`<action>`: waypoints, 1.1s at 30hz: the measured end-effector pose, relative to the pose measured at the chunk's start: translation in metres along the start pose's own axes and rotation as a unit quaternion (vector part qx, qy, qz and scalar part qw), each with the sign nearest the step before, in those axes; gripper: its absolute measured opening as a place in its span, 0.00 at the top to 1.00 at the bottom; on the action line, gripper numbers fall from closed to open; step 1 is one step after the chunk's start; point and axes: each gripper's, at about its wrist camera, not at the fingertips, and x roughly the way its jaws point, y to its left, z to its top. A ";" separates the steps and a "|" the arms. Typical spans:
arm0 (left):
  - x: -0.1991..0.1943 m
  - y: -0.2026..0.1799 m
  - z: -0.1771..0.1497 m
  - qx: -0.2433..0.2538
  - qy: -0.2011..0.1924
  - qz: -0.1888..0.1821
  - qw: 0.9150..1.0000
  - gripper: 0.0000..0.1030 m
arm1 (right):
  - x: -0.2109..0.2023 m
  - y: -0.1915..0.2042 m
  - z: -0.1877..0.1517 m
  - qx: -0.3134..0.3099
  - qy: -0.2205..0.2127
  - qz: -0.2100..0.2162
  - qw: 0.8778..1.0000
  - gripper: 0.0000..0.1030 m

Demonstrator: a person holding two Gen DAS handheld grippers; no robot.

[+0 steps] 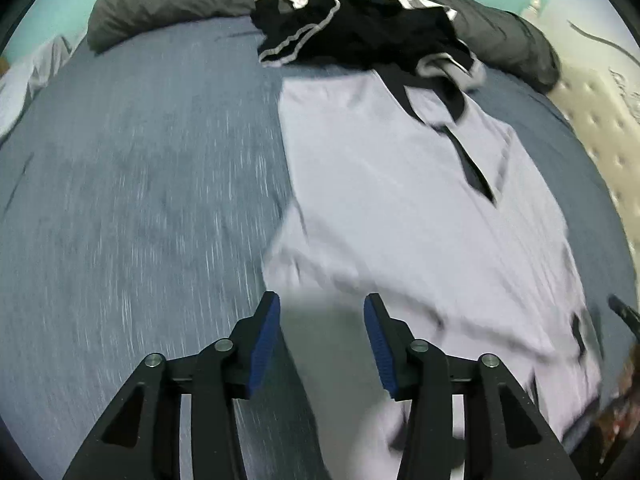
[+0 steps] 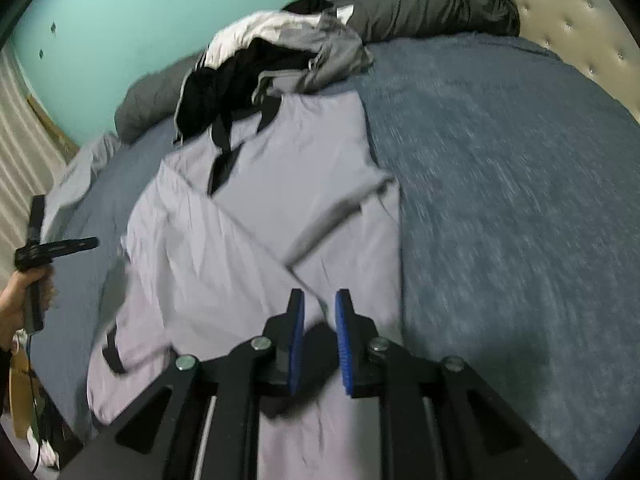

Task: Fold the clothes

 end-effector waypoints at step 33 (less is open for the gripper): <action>-0.025 -0.015 -0.233 -0.066 0.073 -0.112 0.989 0.42 | -0.027 -0.038 -0.116 0.048 0.151 0.028 0.987 0.50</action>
